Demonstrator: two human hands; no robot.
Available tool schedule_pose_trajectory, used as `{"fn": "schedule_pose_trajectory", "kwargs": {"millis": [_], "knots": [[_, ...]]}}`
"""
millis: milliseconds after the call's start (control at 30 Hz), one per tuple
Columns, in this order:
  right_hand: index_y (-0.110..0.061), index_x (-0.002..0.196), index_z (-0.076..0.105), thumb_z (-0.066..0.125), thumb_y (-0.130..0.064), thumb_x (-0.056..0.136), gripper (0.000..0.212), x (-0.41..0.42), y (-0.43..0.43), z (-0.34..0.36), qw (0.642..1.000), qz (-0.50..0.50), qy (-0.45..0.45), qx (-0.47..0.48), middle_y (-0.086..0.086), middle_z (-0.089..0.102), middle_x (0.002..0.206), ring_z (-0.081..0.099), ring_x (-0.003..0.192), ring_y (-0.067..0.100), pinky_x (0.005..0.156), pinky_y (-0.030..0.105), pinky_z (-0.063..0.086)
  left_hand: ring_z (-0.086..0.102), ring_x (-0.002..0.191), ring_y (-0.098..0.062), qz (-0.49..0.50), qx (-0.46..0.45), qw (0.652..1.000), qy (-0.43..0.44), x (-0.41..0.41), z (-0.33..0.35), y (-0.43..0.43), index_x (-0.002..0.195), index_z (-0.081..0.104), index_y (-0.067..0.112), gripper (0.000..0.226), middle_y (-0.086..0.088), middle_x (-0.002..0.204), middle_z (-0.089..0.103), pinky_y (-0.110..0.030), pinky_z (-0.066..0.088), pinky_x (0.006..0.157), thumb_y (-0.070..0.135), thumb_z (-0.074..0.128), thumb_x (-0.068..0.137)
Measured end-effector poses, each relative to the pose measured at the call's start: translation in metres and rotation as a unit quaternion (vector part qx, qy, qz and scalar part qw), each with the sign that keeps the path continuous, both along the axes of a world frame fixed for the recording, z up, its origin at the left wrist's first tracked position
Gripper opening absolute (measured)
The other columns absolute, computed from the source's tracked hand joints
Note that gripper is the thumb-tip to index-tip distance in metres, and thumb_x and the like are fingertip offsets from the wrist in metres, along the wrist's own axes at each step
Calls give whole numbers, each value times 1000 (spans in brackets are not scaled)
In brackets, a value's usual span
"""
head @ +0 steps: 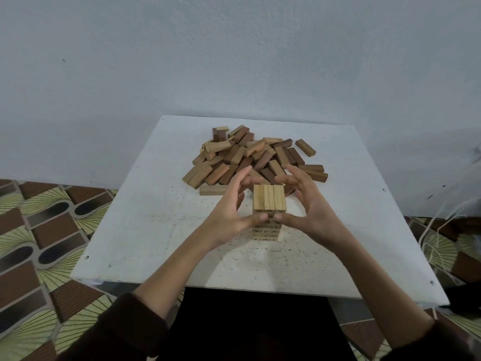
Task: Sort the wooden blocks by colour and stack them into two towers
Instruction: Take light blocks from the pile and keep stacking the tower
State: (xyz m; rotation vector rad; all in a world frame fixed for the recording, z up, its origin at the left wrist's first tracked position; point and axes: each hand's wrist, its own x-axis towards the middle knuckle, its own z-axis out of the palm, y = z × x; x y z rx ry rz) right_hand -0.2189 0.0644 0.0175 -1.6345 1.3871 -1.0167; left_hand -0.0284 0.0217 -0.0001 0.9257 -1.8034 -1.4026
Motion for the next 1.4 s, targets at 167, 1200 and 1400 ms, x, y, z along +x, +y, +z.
{"fn": "schedule_pose_trajectory", "kwargs": {"millis": [167,1200,1400], "knots": [[-27,142,26,77,-7,73,88,0,-3,-1,1000,-3,17,-16,-14,51,121,48,108,-9,87,-4,29,38,131,0,16,-10,1000,-6,-2,-1,-2,138,24,34,85,24,123,51,-19,23,112,43,72,68],[-28,151,12,20,-72,82,82,32,7,-9,978,-53,-181,91,-16,14,156,15,140,-5,120,33,11,22,128,15,-1,166,982,86,-18,12,23,152,3,30,90,22,156,9,-8,26,101,76,17,76],[-30,151,7,11,-70,85,77,37,10,-16,971,-38,-205,118,-11,13,157,19,137,-2,111,23,19,34,117,15,-31,163,982,84,-21,13,24,152,-1,30,86,24,141,23,1,37,81,66,13,75]]}}
